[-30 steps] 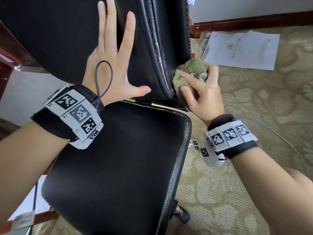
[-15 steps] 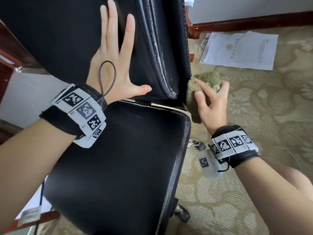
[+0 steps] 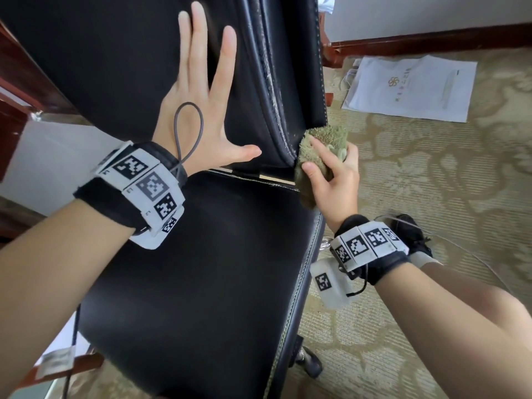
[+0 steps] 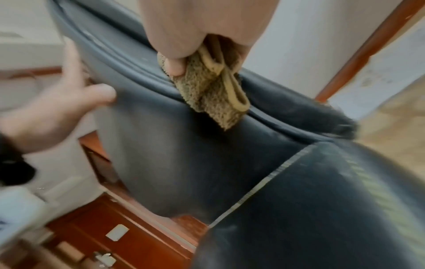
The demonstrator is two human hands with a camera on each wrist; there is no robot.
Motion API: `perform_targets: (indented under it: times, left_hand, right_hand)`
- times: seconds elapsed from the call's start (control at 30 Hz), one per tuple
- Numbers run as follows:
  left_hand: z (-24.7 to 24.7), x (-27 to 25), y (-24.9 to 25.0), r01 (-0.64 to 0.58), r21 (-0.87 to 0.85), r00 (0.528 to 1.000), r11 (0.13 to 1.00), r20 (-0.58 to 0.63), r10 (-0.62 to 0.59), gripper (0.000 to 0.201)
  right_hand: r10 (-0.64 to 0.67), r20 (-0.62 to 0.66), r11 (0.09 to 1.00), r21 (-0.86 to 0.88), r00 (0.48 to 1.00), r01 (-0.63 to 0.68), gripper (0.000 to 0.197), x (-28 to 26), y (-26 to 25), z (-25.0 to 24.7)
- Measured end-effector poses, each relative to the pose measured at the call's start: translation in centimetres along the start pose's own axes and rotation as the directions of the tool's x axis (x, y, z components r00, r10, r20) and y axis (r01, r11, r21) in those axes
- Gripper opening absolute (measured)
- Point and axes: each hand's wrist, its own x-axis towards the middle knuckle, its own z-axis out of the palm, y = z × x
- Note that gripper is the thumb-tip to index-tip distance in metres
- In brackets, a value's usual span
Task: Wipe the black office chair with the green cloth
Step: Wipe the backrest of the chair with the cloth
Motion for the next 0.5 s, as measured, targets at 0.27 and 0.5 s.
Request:
perform_targets:
  times: [0.27,0.5]
  left_hand:
    - [-0.1,0.0,-0.1,-0.012,0.033,1.000,0.999,0.009,0.012,0.116]
    - [0.1,-0.1,-0.5,-0.026,0.022,0.999,0.999,0.018,0.026,0.124]
  right_hand:
    - [-0.073,0.030,0.997,-0.032,0.997,0.074,0.039,0.2,-0.1,-0.3]
    - [-0.351,-0.036,0.936,-0.006,0.936,0.351,0.034,3.2,-6.5,-0.3]
